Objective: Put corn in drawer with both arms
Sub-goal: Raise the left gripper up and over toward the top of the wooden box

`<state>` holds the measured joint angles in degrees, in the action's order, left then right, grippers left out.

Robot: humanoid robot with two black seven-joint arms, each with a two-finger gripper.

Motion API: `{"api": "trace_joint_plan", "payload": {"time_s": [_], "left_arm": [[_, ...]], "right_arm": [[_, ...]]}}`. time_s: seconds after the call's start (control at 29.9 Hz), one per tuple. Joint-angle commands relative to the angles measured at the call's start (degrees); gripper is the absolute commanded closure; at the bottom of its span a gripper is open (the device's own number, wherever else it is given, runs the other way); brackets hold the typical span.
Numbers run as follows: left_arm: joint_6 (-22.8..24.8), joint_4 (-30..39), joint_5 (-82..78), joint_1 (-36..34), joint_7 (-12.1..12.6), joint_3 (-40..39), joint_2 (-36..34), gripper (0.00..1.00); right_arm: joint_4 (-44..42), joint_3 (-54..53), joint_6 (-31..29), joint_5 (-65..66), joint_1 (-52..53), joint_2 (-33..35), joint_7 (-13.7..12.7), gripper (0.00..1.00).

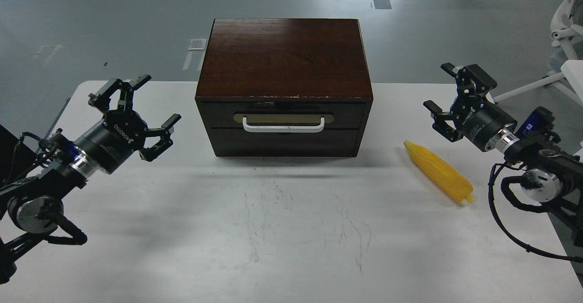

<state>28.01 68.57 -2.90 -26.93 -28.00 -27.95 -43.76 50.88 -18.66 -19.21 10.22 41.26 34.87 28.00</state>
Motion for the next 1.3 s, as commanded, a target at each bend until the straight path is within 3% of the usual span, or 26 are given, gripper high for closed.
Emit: {"api": "trace_joint_plan", "payload": {"time_s": [0.0,0.3,0.57,0.63,0.97,1.14,1.27], "left_arm": [[-0.01,-0.89,0.00,0.83,0.00,-0.17,1.48,0.01],[-0.01,-2.82,0.00,0.48,0.00,-0.52,0.61,0.01],[-0.01,-17.66,-2.01,-6.45,0.00,-2.55,-2.73,0.01],[-0.01,-18.21,-4.81,-9.00,0.00,-2.81,-3.52,0.01],[-0.01,-16.89,-18.88,-23.07,0.00,-2.99,-7.22,0.01],[-0.01,-10.31,-33.38,-29.83,0.00,-3.07,-7.22,0.01],[-0.01,-1.08,-49.45,-35.11,0.00,-3.07,-5.91,0.01]], "right_arm": [[-0.96,0.91,0.14,0.06,-0.03,-0.94,0.00,0.00],[-1.14,1.53,0.41,0.06,0.76,-0.95,0.00,0.00],[-1.22,1.44,-0.03,0.06,2.77,-0.33,0.00,0.00],[-1.92,1.52,-0.12,0.06,3.56,-0.42,0.00,0.00],[-3.86,1.53,-0.21,0.06,4.45,-0.95,0.00,0.00],[-3.86,1.53,-0.12,0.06,4.62,-0.68,0.00,0.00],[-3.86,1.52,-0.03,0.06,4.71,-0.42,0.00,0.00]]}}
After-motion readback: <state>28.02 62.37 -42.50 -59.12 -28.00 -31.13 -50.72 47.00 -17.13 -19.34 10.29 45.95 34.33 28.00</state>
